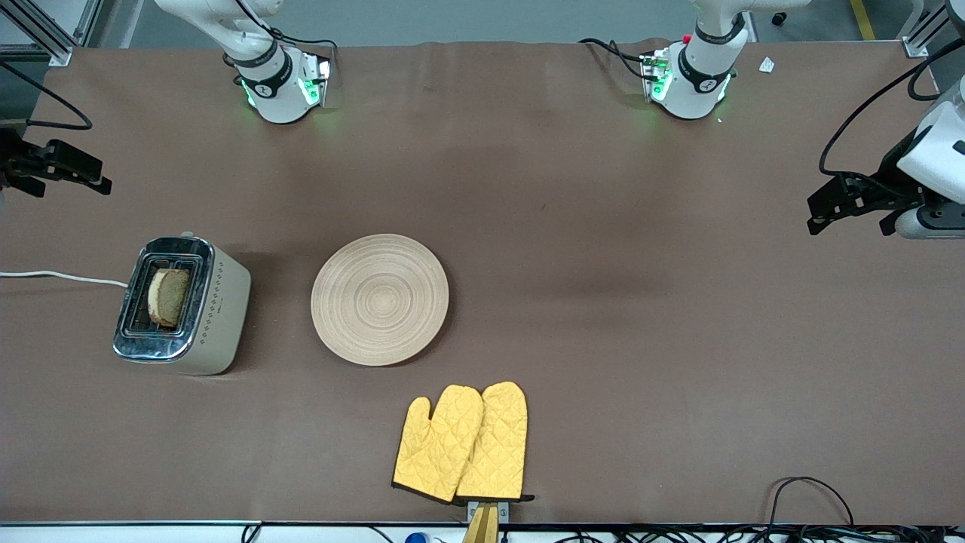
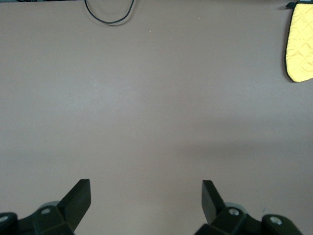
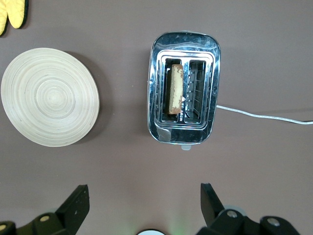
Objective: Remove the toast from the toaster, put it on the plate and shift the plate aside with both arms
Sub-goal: 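Move the right gripper toward the toast in the silver toaster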
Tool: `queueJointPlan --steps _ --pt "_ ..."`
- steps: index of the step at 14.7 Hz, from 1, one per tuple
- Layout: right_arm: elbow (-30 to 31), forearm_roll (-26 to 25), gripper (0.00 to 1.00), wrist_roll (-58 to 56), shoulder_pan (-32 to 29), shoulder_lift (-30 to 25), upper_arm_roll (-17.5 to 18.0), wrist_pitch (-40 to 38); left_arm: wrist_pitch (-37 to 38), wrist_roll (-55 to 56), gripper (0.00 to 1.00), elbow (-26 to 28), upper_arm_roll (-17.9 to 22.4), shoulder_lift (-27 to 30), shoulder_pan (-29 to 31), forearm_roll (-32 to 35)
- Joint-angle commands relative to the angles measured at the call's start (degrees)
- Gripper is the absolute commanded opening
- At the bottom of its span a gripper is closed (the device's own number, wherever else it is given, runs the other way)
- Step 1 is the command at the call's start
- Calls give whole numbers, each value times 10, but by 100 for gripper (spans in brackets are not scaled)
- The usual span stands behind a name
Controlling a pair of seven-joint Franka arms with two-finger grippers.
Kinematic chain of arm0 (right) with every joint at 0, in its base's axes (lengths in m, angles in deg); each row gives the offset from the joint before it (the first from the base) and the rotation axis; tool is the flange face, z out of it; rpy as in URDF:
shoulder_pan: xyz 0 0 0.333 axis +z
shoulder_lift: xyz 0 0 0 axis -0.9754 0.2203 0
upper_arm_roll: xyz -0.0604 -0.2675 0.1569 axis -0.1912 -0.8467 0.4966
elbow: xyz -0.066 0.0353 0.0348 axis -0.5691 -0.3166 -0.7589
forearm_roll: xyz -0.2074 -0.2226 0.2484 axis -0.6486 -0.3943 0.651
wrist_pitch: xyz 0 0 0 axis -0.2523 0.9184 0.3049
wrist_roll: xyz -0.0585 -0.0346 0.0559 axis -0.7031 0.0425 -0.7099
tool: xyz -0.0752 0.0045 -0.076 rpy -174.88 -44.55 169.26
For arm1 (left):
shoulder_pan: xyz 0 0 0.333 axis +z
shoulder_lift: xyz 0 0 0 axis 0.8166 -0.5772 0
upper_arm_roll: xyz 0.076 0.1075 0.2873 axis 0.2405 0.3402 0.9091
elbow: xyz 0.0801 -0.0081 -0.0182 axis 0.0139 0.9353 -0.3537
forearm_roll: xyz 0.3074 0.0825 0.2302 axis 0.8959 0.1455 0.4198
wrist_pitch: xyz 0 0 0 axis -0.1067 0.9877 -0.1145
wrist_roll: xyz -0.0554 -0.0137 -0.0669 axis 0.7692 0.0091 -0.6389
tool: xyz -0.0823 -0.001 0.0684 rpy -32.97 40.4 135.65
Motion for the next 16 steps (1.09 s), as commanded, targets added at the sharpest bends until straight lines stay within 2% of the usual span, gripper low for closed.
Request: queueJointPlan --steps 1,6,16 --pt "13 2 100 -7 -1 -15 1 0 5 5 100 -13 -4 -7 1 13" --pt "20 1 100 -7 -5 -6 0 22 5 4 100 -14 -4 -7 1 13" --pt "175 -22 100 -7 -7 33 0 221 5 -2 100 -13 -3 -8 5 14"
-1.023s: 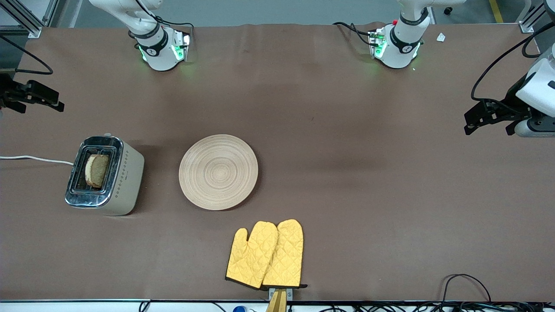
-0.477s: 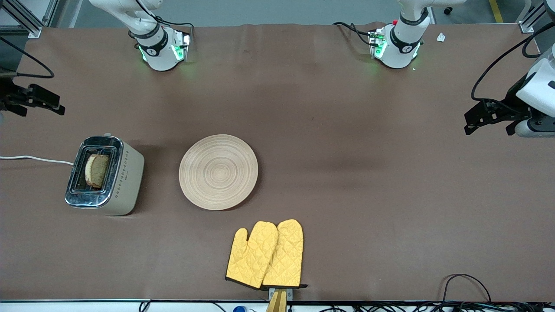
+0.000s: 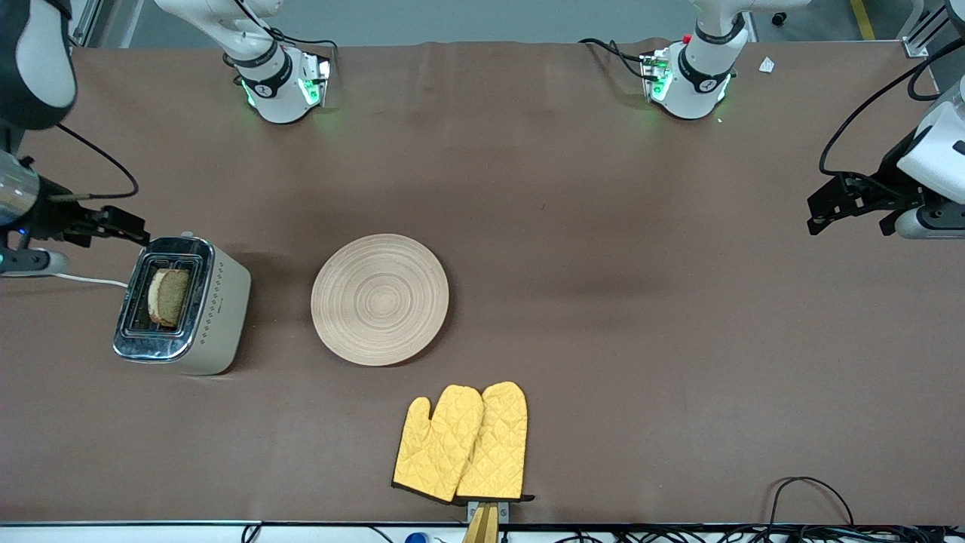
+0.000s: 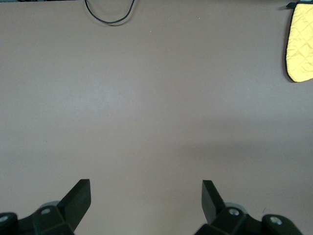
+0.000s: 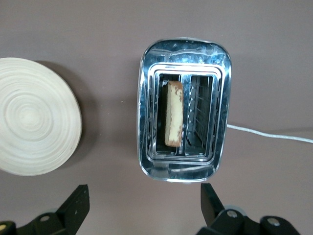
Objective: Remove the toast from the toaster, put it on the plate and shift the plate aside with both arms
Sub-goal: 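Move the right gripper toward the toast in the silver toaster, then lower the right gripper and grasp the toast slice in the toaster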
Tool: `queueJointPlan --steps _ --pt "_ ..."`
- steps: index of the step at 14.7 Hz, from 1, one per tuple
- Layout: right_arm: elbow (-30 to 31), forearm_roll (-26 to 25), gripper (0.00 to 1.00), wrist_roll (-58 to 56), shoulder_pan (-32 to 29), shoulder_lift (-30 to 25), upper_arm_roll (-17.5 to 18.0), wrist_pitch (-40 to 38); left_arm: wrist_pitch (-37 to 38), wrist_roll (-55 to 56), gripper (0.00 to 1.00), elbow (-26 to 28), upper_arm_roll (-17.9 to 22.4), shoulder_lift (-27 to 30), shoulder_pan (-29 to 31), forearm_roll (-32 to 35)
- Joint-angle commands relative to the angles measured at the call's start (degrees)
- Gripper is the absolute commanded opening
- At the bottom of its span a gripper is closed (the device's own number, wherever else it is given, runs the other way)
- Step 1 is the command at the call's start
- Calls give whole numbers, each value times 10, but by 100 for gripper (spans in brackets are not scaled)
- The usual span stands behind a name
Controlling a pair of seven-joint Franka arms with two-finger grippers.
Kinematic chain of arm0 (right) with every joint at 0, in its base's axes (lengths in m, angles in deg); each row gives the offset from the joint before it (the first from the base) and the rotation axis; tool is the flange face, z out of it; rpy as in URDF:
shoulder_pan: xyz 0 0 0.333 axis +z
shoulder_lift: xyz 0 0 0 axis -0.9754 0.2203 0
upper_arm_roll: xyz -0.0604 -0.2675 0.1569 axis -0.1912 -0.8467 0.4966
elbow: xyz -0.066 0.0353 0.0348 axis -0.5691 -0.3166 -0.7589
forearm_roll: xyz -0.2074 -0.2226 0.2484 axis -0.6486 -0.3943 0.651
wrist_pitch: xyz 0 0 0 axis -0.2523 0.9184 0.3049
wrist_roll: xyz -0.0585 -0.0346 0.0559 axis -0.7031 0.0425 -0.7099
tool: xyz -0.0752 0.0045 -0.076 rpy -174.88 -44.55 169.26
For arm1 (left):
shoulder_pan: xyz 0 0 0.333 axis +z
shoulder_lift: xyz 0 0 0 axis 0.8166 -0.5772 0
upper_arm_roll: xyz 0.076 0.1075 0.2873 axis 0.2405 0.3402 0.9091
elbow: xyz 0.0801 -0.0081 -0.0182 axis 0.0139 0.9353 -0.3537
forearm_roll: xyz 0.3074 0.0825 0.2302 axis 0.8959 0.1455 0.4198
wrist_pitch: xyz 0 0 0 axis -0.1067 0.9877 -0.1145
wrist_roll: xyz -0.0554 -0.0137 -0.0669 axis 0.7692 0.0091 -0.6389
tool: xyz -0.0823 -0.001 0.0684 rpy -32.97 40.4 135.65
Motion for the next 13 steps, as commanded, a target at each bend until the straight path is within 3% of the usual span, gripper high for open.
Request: queueJointPlan --steps 1,8,13 --pt "61 -14 100 -7 -10 -4 2 71 5 -2 100 -13 -2 -10 4 13" --pt "68 -24 99 -7 -25 78 2 155 5 -5 100 -14 -2 -9 3 13" --pt "68 -24 75 -7 -30 99 2 166 6 -3 100 -14 -3 -9 1 13"
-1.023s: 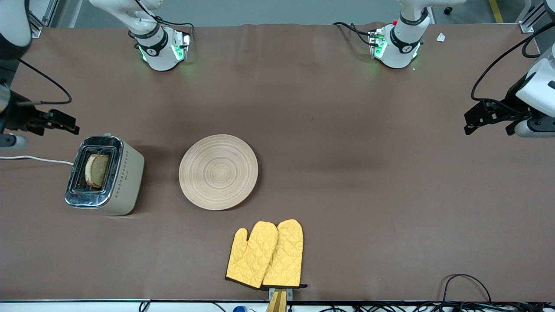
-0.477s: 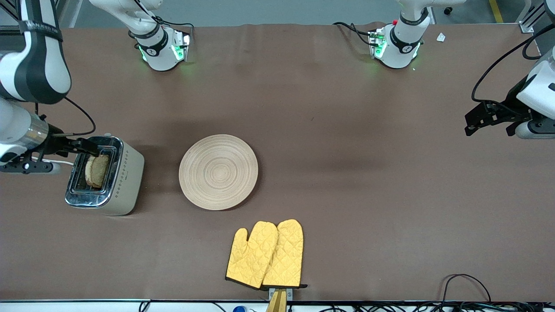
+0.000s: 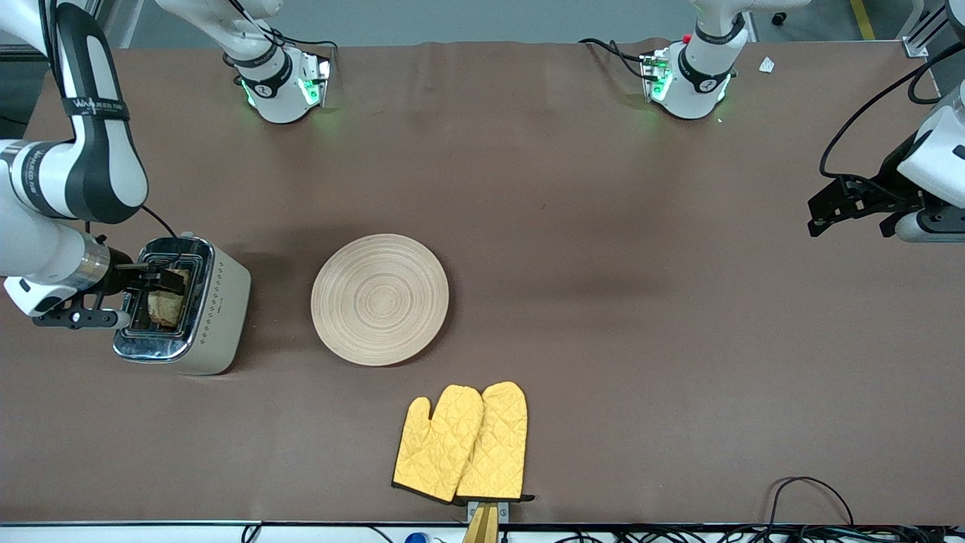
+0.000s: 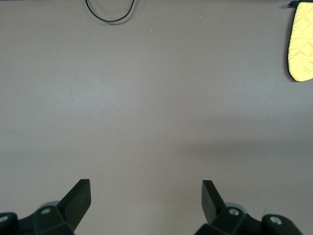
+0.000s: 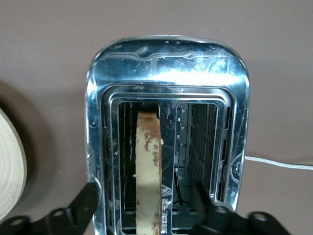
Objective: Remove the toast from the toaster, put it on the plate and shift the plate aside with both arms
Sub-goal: 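Lower the right gripper and grasp the toast slice in the toaster, then lift the toast up out of the toaster with the right gripper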
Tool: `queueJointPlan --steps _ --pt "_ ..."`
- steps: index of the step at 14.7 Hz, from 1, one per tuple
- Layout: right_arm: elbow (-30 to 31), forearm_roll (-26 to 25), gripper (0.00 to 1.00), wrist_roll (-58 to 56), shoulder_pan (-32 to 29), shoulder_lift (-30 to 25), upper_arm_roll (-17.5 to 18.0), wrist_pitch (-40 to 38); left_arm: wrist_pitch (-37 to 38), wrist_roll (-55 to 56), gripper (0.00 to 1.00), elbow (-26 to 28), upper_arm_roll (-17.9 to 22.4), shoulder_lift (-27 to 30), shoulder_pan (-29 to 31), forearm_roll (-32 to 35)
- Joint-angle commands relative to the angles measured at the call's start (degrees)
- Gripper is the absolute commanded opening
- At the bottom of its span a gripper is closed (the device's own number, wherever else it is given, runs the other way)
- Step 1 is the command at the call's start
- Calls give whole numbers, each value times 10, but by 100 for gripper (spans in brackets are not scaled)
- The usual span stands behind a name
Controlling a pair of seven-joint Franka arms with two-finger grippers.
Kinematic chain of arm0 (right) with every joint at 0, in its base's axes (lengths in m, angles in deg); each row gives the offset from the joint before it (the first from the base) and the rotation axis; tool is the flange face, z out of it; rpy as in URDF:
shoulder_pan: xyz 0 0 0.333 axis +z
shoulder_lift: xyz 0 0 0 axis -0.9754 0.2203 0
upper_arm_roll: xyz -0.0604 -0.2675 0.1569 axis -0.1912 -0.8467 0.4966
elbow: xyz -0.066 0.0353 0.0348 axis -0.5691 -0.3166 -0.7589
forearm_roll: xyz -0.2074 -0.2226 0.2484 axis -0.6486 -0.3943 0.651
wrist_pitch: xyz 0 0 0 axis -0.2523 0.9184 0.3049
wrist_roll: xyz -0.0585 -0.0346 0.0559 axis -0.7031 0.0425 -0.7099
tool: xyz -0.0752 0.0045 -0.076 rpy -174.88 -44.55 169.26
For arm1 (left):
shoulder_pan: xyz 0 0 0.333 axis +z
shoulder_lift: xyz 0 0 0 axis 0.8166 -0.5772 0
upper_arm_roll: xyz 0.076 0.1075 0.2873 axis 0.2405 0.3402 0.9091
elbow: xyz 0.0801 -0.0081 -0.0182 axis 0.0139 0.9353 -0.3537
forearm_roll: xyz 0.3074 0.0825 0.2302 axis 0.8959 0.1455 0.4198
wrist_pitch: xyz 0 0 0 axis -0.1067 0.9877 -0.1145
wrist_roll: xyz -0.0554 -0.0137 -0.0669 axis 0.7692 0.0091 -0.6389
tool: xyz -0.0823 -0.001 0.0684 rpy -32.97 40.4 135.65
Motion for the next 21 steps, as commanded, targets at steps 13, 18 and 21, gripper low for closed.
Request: queueJointPlan --steps 13,18,21 --pt "-129 -7 0 -12 2 -18 10 -182 6 -1 100 -13 -2 -5 1 13" --pt "-204 0 0 -33 37 -52 11 -291 6 0 100 -13 -3 -5 0 13" --pt "-221 3 0 42 89 -52 11 -312 6 -1 100 -13 -2 -6 0 13"
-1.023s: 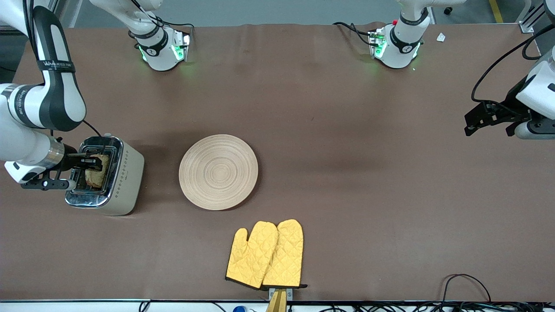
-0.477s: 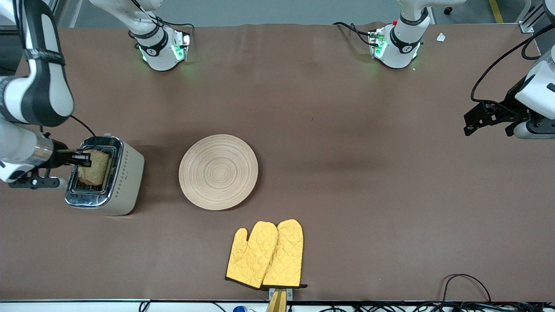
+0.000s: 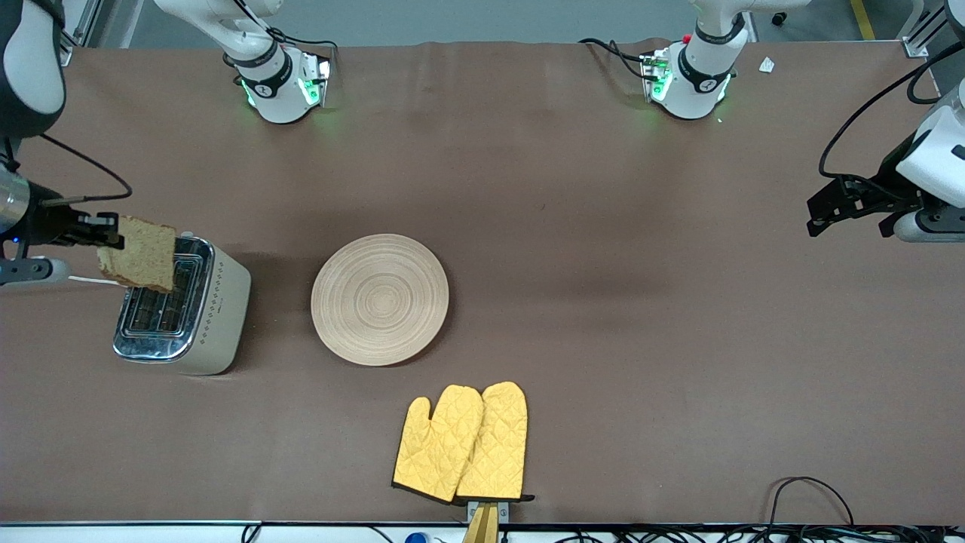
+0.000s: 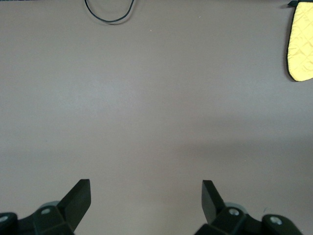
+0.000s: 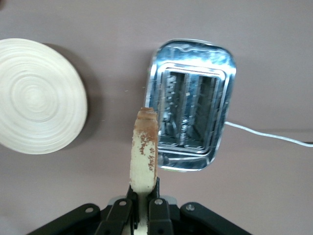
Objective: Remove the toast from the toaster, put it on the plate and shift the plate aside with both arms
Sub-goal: 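Lift the toast up out of the toaster with the right gripper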
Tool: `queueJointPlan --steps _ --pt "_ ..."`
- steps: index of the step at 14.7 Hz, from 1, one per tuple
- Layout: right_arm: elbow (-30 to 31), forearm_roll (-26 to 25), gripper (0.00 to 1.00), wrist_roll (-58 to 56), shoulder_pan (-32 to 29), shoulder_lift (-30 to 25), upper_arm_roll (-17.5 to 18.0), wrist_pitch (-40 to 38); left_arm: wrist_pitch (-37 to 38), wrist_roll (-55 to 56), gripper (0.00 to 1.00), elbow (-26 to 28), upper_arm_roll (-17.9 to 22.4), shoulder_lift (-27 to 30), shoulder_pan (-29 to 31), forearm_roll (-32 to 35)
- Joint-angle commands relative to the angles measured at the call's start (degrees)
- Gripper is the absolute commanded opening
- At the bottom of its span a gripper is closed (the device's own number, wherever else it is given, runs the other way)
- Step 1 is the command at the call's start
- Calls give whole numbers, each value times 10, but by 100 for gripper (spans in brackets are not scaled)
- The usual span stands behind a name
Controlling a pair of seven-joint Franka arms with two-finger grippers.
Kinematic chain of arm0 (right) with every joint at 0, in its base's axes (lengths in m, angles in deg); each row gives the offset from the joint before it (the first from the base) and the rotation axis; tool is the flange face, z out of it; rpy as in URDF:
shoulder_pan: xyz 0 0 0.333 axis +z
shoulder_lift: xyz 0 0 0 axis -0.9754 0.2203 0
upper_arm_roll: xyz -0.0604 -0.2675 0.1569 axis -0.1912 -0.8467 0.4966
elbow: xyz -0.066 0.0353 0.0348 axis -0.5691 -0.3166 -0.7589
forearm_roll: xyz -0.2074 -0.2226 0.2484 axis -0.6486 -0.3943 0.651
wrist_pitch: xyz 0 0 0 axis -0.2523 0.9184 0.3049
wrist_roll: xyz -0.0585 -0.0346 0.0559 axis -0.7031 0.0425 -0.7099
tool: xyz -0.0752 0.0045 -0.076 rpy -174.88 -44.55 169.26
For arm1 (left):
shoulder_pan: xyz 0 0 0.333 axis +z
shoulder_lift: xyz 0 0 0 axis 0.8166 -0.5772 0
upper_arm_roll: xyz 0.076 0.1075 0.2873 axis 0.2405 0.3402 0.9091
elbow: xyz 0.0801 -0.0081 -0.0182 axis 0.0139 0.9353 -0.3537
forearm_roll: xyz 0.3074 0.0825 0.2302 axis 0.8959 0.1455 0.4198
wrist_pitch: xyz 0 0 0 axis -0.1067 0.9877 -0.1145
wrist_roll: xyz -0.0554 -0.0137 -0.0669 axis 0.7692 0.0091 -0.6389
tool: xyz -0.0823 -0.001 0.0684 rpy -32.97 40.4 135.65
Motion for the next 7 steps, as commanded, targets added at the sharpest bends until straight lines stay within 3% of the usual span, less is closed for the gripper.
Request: queueJointPlan --steps 1,3,5,7 --pt "-6 23 0 69 54 3 -2 -5 6 -1 100 -13 -3 -6 2 13" --pt "2 94 0 153 67 8 -4 7 6 -2 100 -13 -2 -5 3 13" --pt "63 161 0 183 81 11 -4 77 6 -2 100 -13 -3 -6 3 13" --pt "118 189 0 189 103 11 -3 150 6 -1 100 -13 -2 -6 2 13"
